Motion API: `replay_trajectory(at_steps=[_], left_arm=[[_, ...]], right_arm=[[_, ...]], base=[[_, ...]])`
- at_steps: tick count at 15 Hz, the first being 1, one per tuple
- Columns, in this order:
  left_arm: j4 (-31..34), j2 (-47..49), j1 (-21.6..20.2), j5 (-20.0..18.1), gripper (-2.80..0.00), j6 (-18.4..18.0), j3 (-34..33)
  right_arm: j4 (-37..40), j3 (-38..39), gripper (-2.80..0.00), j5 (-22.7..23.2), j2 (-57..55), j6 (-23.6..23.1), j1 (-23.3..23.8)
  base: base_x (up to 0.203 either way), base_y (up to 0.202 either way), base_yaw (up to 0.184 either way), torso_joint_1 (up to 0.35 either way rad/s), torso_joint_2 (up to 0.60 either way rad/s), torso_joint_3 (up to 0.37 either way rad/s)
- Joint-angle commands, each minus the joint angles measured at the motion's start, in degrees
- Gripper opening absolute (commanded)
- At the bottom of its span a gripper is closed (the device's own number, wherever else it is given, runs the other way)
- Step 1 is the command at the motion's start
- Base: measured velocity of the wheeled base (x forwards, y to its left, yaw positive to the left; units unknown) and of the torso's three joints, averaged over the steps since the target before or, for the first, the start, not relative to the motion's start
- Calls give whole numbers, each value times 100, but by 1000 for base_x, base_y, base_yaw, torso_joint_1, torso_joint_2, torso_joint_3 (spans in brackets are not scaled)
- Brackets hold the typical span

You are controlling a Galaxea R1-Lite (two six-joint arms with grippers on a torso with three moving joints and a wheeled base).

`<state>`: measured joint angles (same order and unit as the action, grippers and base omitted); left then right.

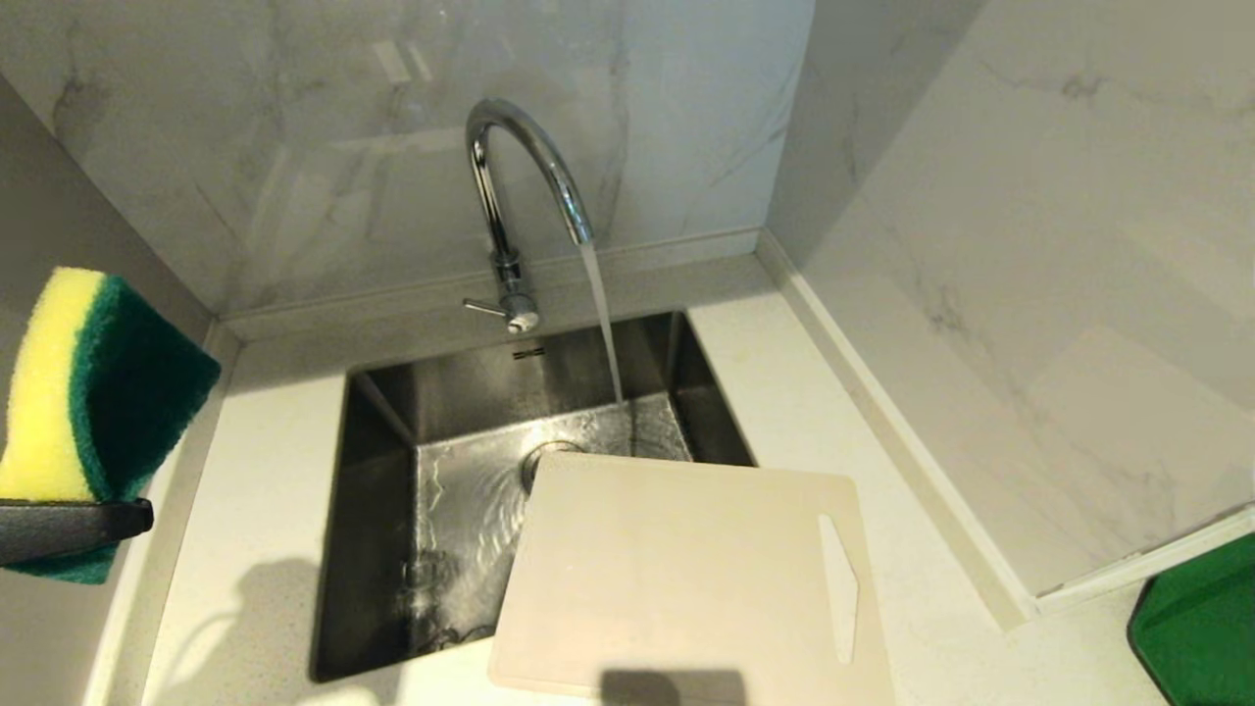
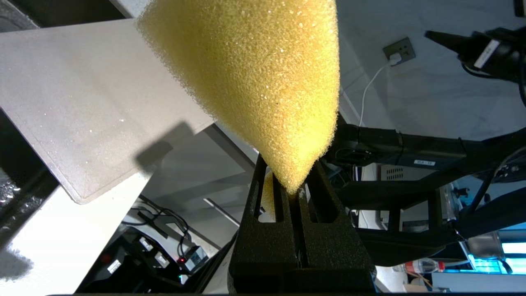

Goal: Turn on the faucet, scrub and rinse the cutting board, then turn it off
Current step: Put down the cleaning cloth

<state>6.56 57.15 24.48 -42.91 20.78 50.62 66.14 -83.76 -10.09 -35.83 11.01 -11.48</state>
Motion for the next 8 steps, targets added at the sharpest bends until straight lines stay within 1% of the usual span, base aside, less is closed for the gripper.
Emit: replay_trajectory(at_steps=[1, 4, 7, 8], left_arm=[[3, -38, -1, -24, -280, 13, -24], [12, -73, 3, -16, -280, 13, -8], [12, -80, -2, -7, -280, 13, 29], [14, -120, 3, -7, -280, 13, -12]], right_arm=[[144, -3, -280, -43, 467, -85, 118], [436, 53, -280, -24, 810, -70, 382], [453, 310, -280, -27, 1146, -91, 427], [481, 329, -280, -35, 1244, -93, 431]], base=[[0, 0, 0, 0, 0, 0], [0, 0, 0, 0, 0, 0], [0, 0, 0, 0, 0, 0], [-37, 0, 53, 4, 4, -2]])
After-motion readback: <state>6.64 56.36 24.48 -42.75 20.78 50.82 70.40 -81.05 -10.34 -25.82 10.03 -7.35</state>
